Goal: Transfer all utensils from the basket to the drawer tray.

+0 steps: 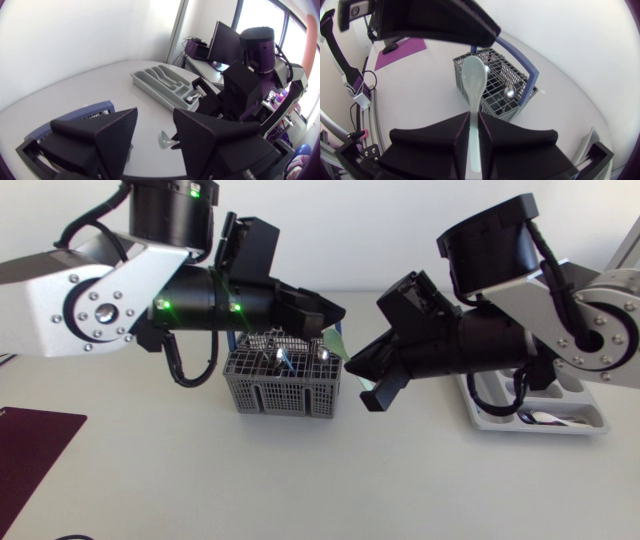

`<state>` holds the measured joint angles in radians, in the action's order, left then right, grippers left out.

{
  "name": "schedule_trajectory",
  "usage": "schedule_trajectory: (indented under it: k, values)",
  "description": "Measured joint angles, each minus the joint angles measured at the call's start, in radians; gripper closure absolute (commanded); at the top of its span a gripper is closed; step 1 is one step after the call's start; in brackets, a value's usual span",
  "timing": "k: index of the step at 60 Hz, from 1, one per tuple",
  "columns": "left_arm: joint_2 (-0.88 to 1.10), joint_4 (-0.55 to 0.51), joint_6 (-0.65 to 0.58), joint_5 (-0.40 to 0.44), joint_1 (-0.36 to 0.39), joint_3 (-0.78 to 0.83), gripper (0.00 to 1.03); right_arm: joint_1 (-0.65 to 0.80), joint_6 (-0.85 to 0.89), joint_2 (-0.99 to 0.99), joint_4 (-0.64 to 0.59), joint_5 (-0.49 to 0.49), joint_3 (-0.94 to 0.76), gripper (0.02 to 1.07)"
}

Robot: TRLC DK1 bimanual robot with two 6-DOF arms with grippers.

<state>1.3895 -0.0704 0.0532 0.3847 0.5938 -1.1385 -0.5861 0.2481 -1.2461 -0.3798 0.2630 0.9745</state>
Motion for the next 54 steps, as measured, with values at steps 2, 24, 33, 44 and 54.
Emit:
schedule_trajectory:
  k: [2,24,33,44,54]
  values:
    - [-0.01,0.0,0.0,0.0,-0.014,-0.008,0.23,0.007,0.01,0.0,-0.01,0.005,0.0,0.96]
    - [-0.068,-0.013,-0.043,0.0,-0.181,-0.033,0.23,0.354,0.263,0.0,-0.144,0.194,-0.029,0.96]
    - [-0.083,-0.023,-0.093,0.0,-0.214,-0.007,0.23,0.525,0.426,-0.017,-0.199,0.241,-0.029,0.96]
    - [-0.096,-0.031,-0.134,0.0,-0.229,0.048,0.23,0.703,0.623,-0.087,-0.274,0.284,-0.027,0.96]
    - [-0.111,-0.034,-0.158,0.0,-0.229,0.073,0.23,0.83,0.792,-0.117,-0.331,0.294,-0.021,0.96]
